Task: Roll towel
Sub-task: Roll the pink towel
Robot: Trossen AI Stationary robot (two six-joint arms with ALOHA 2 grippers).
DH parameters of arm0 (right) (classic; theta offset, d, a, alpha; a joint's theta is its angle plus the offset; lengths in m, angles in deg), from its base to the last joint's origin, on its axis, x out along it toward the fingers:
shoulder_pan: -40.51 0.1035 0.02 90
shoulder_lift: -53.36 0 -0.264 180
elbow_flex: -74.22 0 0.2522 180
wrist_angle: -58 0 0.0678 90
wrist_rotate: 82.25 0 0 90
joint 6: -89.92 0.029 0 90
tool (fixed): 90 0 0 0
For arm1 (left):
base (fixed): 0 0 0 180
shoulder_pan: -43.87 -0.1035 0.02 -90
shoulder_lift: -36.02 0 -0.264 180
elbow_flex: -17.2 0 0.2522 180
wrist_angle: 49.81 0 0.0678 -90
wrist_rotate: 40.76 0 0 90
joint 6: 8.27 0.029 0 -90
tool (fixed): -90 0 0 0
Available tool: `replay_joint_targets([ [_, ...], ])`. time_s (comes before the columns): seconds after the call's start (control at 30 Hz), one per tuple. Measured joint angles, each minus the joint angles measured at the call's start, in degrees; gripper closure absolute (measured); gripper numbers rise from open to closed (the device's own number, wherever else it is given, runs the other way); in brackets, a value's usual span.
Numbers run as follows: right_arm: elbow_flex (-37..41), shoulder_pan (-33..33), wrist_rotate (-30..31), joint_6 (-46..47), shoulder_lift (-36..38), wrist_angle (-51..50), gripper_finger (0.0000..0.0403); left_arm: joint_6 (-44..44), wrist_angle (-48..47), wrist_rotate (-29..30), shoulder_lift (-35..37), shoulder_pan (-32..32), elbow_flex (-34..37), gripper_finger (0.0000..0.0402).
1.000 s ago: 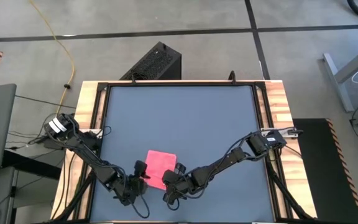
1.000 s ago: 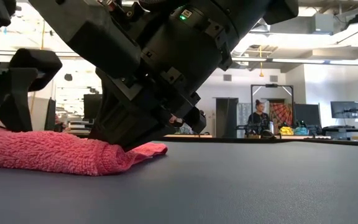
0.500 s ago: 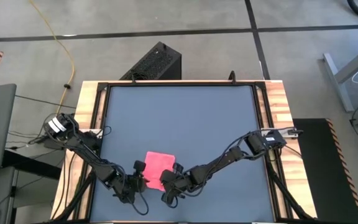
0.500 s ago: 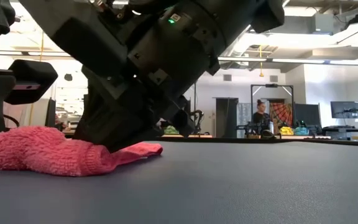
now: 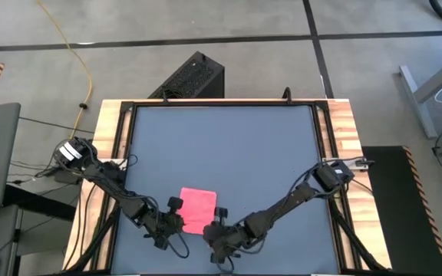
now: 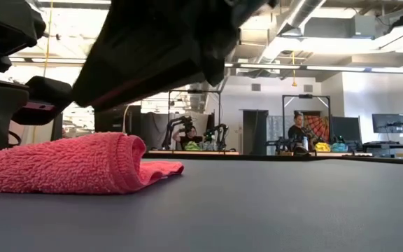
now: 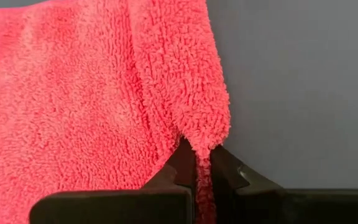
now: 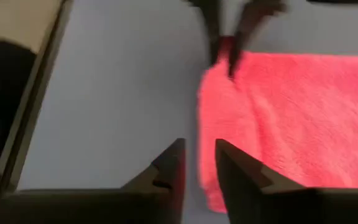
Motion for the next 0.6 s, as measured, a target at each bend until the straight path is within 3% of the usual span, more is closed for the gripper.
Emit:
replay_joint_targets([
  [0.2,-0.1,2.0,8.4,-9.6,-0.7,1.5,0.0195,0.5,1.0,-3.8,0.0,-1.7,0.1,0.0401],
  [0.3,0.0,1.8,8.1,-11.7,-2.0,1.8,0.0157,0.5,0.9,-4.7,0.0,-2.1,0.1,0.0401],
  [0.6,-0.1,1.3,10.5,-13.7,-4.7,1.6,0.0145,0.9,0.9,-5.8,0.0,-2.4,0.1,0.0401],
])
